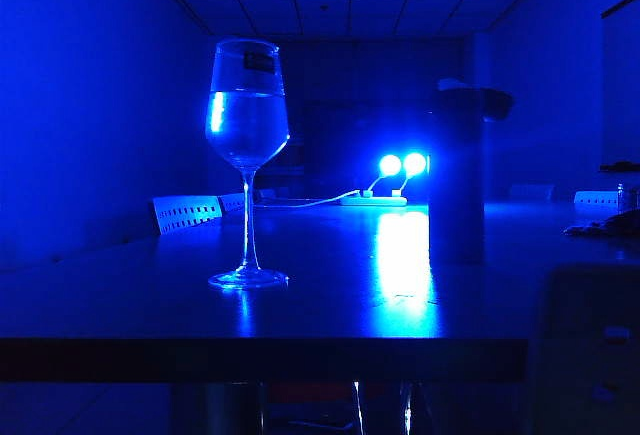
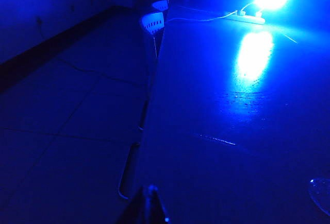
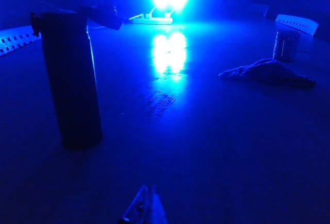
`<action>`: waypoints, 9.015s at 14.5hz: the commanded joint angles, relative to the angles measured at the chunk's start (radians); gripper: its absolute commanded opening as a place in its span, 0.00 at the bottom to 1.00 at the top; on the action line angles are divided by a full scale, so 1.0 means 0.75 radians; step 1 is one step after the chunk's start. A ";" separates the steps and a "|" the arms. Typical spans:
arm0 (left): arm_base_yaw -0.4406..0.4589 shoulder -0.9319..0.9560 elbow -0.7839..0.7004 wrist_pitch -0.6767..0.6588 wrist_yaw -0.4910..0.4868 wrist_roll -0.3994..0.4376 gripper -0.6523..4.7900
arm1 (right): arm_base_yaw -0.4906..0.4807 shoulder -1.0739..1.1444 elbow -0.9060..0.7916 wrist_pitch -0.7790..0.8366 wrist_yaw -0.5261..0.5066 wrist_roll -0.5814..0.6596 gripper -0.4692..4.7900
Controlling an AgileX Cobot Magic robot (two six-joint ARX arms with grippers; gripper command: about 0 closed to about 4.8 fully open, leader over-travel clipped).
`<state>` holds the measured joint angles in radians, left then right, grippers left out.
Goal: Pick up the black thermos cup, pour some water from it into the stemmed glass, and then put the thermos cup back on the table.
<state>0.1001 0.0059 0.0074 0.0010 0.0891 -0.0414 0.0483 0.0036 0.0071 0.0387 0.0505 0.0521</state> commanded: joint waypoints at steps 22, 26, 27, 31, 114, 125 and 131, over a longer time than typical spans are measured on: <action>-0.002 0.089 0.418 0.011 0.340 -0.340 1.00 | 0.007 0.224 0.641 -0.127 -0.078 -0.057 0.91; -0.078 0.399 0.533 0.139 0.410 -0.323 1.00 | 0.008 0.572 0.846 -0.110 -0.312 -0.098 0.76; -0.112 0.468 0.534 0.227 0.385 -0.337 1.00 | 0.008 0.670 0.887 -0.091 -0.368 -0.098 0.69; -0.402 0.796 0.576 0.505 0.283 -0.366 1.00 | 0.010 0.924 0.928 0.154 -0.461 -0.096 0.91; -0.864 1.271 1.184 -0.386 -0.185 0.125 1.00 | 0.491 2.115 1.605 0.611 -0.444 -0.778 0.44; -0.840 1.395 1.185 -0.313 -0.218 0.122 1.00 | 0.506 2.251 1.757 0.623 -0.460 -1.310 0.43; -0.840 1.424 1.304 -0.417 -0.219 0.115 1.00 | 0.524 2.252 1.757 0.650 -0.521 -1.445 0.43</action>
<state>-0.5304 1.0657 0.9668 -0.3119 -0.0750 0.0483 0.4381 1.7042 1.3098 0.4335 -0.3305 -1.0111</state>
